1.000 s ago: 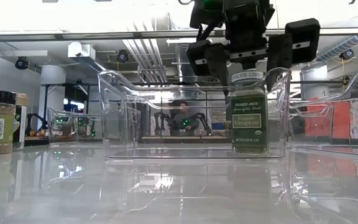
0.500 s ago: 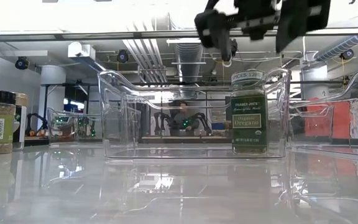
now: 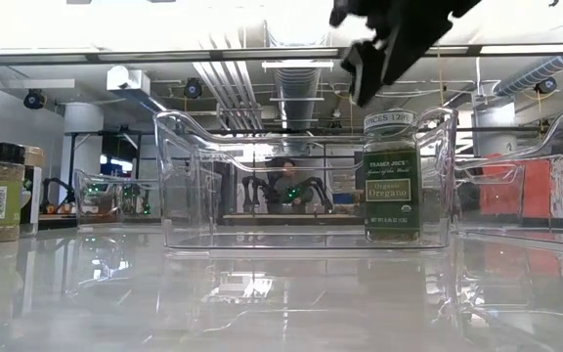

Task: Sort spices by type
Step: Put the top green seasoning bottle into the bottom left transparent bin

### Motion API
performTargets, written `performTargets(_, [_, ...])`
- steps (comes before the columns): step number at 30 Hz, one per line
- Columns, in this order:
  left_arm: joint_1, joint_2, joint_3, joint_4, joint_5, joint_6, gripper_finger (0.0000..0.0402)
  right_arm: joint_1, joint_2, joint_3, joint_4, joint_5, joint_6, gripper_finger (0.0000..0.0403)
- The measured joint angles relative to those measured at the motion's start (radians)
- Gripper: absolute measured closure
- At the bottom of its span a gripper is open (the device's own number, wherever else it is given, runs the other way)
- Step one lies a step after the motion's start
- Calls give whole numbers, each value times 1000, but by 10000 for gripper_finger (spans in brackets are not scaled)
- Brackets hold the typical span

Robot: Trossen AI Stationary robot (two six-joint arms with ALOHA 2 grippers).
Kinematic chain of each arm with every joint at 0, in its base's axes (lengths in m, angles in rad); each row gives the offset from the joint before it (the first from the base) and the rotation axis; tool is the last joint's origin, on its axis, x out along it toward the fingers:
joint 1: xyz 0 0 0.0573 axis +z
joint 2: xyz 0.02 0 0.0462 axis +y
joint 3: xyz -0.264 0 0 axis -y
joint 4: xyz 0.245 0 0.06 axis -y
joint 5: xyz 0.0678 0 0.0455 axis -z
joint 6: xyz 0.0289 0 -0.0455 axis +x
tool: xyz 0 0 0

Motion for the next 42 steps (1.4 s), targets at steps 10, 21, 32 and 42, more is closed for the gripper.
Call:
performTargets(10, [2,-9,0,0,70,188,194,3,104,4,-33,-1,282,314])
performTargets(21, [2,-38,0,0,70,288,194,3,155,36,-22,-28,341,390])
performTargets(32, [1,-78,0,0,110,285,194,4,157,36,-2,-82,292,390])
performTargets(42, [1,-86,0,0,160,281,194,5,157,36,22,-117,246,390])
